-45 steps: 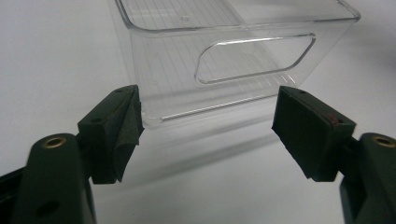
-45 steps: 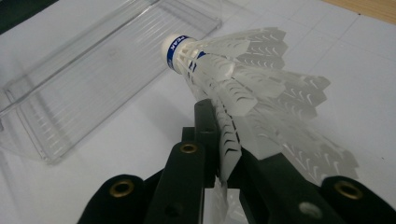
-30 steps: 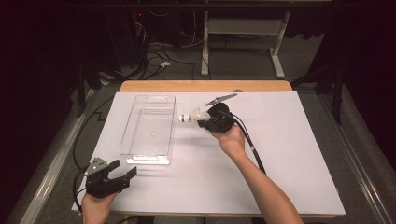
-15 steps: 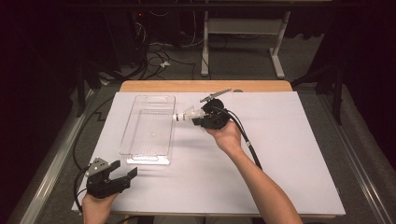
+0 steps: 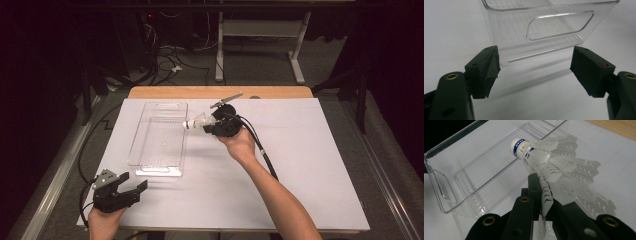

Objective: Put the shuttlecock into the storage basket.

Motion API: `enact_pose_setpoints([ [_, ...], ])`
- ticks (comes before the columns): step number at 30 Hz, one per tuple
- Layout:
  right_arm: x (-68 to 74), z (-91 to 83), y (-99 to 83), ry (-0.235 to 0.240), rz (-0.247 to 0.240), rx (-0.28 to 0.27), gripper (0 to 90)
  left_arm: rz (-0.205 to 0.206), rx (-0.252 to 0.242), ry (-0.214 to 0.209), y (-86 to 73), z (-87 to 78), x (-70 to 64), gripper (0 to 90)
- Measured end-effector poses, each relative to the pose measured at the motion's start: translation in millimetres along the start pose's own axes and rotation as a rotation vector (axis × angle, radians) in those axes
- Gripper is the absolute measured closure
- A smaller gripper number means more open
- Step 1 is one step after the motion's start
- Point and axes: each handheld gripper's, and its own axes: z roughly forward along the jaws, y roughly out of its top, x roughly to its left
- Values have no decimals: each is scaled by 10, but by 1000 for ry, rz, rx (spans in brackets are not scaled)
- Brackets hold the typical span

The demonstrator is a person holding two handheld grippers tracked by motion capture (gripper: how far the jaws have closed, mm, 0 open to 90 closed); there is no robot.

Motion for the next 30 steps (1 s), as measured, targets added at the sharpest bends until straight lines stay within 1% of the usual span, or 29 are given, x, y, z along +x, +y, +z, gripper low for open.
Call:
enact_pose_setpoints([
  [5,34,23,40,7,-4,-2,887,5,4,2,0,-5,0,245],
  [10,46,56,59,8,-5,4,887,-2,-4,1,-1,-5,0,245],
  [14,63,61,96,6,-7,4,887,5,0,0,0,-6,1,245],
  [19,80,79,144,5,-15,3,887,2,-2,-3,-1,-8,-6,245],
  [22,97,93,164,6,-11,4,887,4,-4,-2,-3,-8,-11,245],
  [30,142,176,209,11,-18,14,886,7,-4,-1,-2,-7,-14,247],
])
